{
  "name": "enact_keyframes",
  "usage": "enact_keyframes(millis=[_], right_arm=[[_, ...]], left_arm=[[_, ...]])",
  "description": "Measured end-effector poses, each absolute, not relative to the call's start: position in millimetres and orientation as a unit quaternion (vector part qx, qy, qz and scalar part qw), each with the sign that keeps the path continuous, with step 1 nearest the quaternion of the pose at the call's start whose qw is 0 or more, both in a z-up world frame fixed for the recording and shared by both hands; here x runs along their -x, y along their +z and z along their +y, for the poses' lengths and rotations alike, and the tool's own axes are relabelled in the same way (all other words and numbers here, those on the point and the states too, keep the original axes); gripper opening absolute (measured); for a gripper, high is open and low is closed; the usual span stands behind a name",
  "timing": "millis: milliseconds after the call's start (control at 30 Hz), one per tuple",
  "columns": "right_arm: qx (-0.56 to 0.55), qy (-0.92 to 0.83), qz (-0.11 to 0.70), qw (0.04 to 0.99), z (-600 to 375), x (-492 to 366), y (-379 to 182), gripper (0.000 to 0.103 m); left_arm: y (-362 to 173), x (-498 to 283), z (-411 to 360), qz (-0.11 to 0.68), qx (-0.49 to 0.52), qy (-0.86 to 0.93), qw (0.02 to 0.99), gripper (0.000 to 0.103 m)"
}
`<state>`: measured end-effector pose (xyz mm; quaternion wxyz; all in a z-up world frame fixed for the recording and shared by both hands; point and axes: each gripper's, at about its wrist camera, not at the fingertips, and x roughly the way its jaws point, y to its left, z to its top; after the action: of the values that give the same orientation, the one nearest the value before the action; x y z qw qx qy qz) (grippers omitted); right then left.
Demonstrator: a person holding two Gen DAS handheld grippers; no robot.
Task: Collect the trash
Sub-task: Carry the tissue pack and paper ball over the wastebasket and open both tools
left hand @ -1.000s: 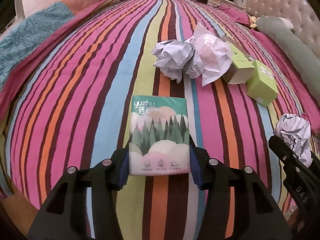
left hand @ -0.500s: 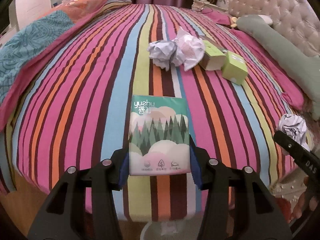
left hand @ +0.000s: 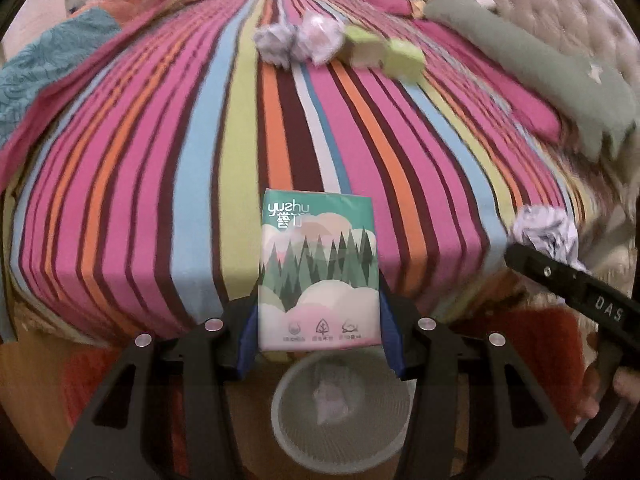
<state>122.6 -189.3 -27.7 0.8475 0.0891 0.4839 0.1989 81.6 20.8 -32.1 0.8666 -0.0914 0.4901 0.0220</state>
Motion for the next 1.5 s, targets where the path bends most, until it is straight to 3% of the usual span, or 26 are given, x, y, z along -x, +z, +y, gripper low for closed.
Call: enact_keyframes(millis=[333,800,1500], right_arm=[[-0.088,0.204,0.566,0.794,-184,-85,-76,0.052],[-0.168,0.165,0.718,0.655,-192,-87,-172,0.052],[-0.181,0.086,0.799,0.567,-192,-94,-263,0.052]], left_arm=[[-87,-36,-4,0.560,0.078,-0.011,0.825,0.049],[-169,-48,-10,0.675,0.138,-0.027,0.724,0.049],[-270,-60,-20,0.776,0.176,-0.006,0.606,0.049]])
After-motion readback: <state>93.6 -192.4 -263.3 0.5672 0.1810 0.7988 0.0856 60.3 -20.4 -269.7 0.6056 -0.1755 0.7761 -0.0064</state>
